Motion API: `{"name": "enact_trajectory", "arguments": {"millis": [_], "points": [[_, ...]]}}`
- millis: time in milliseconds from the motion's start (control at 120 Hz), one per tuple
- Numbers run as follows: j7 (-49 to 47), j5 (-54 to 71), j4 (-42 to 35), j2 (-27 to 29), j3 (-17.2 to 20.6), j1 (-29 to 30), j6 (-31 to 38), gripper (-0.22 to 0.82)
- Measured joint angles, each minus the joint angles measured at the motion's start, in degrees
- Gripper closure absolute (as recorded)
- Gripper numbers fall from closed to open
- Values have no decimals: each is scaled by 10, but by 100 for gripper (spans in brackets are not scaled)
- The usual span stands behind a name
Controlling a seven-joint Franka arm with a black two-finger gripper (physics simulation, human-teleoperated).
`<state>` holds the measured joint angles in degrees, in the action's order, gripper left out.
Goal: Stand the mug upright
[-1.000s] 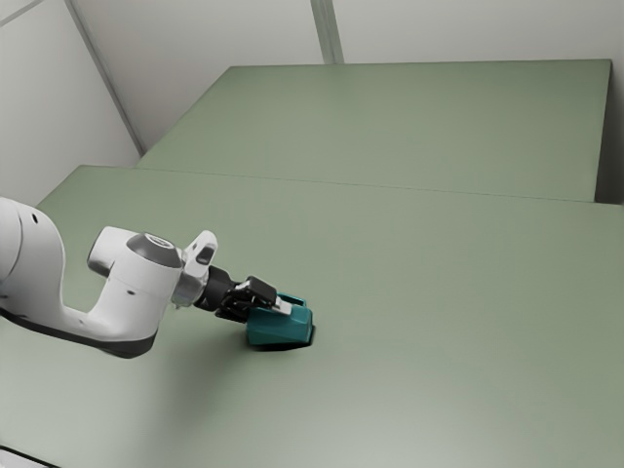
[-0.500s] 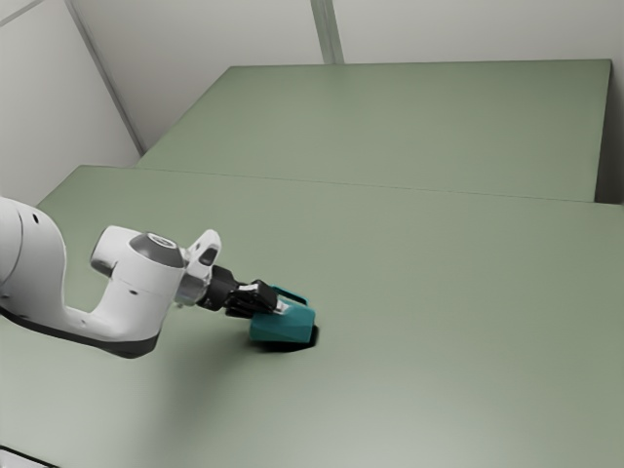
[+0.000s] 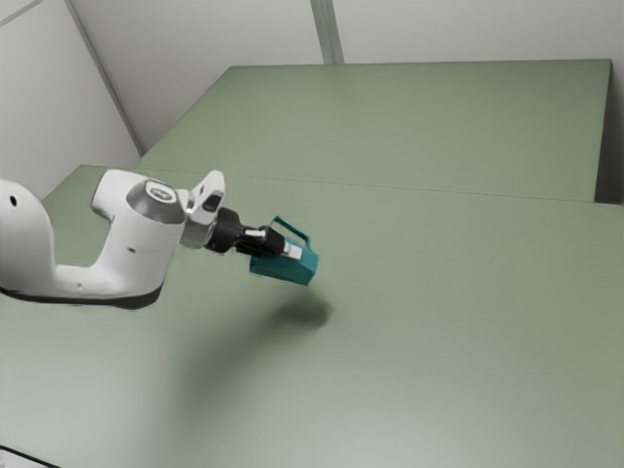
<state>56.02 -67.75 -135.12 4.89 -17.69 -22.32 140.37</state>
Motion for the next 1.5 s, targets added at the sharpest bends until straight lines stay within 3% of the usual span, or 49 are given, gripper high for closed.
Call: {"name": "enact_trajectory", "arguments": {"millis": [125, 275, 492, 692, 1092, 1500], "points": [[-59, 196, 47, -1, 0, 2, -9, 77], [-160, 444, 99, -3, 0, 6, -69, 77], [-279, 640, 110, -19, -1, 11, -140, 78], [-355, 685, 110, -44, 0, 10, -157, 78], [-450, 693, 110, -89, -2, -1, -121, 78], [-504, 711, 57, -80, -3, -9, -50, 78]]}}
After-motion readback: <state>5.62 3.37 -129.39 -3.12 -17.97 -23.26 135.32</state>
